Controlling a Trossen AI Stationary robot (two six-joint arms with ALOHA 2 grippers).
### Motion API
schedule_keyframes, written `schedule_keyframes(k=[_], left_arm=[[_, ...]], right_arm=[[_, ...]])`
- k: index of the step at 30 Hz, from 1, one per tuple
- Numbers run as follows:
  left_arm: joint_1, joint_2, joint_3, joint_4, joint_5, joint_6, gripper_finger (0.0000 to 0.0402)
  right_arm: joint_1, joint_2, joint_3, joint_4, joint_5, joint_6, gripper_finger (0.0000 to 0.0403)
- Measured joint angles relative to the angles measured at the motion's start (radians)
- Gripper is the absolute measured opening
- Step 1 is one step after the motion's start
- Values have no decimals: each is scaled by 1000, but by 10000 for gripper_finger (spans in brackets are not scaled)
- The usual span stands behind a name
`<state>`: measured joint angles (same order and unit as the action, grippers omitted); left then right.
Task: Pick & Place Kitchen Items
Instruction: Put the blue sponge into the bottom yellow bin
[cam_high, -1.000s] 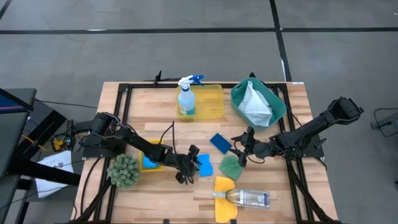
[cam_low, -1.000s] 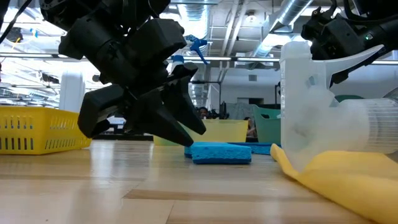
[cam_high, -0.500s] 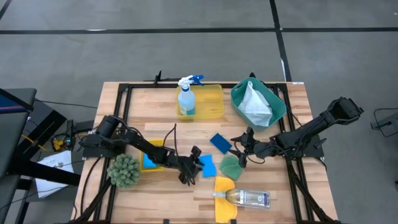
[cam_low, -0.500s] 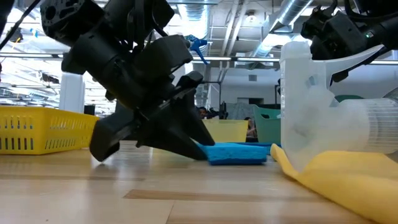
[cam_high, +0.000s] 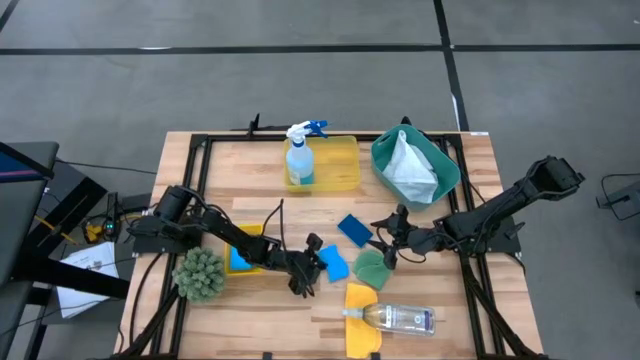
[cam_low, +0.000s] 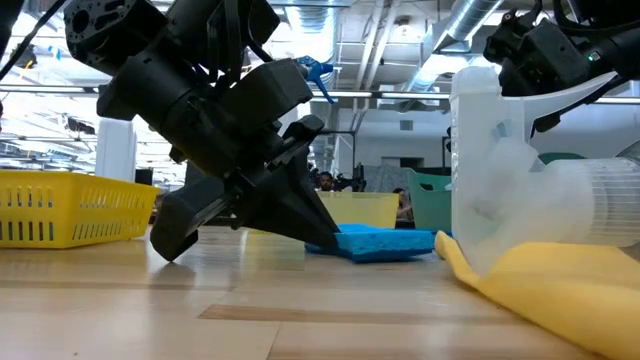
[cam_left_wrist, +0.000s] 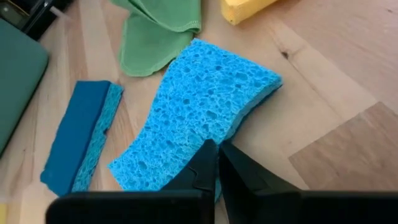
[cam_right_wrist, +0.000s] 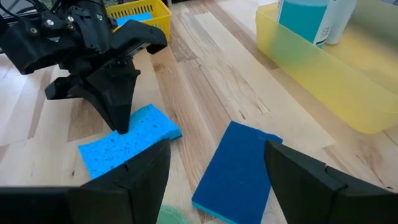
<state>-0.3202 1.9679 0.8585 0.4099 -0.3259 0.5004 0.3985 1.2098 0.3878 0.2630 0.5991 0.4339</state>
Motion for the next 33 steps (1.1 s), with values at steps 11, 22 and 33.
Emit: schedule_keyframes(k=[11, 22, 33], left_arm=[[-9, -49, -6, -53, 20, 59, 1], [-36, -92, -4, -43, -174, 232, 0], [23, -281, -28, -117, 250, -27, 0]], right_arm=[[0, 0, 0, 32, -47, -28, 250], [-60, 7, 0, 282, -260, 83, 250], [-29, 7, 0, 259, -259, -247, 250]])
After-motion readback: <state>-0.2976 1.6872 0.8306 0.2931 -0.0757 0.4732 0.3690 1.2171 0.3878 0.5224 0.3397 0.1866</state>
